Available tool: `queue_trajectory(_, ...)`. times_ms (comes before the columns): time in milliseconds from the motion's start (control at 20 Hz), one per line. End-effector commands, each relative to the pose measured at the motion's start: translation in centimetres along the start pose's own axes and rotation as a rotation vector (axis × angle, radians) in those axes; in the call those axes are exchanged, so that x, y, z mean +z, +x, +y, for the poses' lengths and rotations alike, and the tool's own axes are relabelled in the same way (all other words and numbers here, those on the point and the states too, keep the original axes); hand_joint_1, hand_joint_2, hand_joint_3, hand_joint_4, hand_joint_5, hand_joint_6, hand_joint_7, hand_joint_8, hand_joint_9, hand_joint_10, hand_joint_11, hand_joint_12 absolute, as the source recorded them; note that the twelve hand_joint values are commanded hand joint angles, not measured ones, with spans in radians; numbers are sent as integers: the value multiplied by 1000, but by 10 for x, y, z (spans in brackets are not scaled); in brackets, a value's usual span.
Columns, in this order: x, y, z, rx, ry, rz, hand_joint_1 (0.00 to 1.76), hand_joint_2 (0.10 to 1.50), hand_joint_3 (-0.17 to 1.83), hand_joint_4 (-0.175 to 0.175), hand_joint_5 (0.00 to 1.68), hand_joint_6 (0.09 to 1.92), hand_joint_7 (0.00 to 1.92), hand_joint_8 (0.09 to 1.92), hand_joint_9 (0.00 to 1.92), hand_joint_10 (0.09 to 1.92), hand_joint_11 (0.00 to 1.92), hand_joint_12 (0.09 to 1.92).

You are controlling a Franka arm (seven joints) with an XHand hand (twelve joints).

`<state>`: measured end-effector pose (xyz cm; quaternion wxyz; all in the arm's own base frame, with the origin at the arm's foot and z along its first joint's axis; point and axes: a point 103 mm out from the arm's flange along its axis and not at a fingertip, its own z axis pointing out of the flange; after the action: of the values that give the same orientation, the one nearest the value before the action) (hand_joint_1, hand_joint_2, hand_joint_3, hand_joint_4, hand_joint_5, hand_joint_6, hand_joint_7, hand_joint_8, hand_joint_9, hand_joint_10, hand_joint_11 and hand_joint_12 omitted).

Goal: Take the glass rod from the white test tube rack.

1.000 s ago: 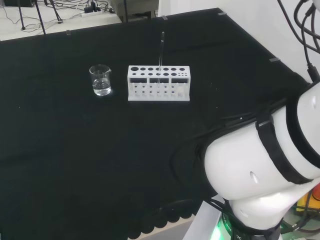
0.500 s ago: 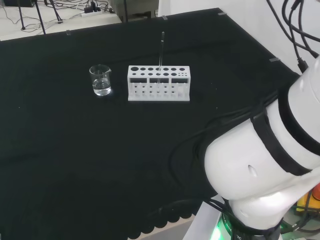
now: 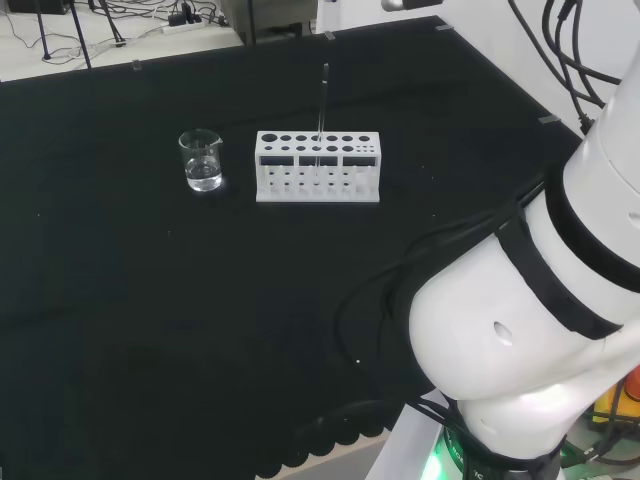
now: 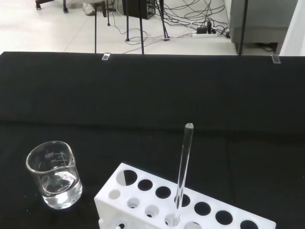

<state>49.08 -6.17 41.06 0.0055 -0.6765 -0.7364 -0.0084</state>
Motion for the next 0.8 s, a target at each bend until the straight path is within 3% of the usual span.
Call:
queue_trajectory(50,28,-1,15,-15,-1,-5,700,832,607,-169,338,87,543,968,649,905,163,1427)
queue_trajectory(800,80,-11,34,-53,54,17,679,869,596,-175,386,88,691,1005,758,965,321,1397)
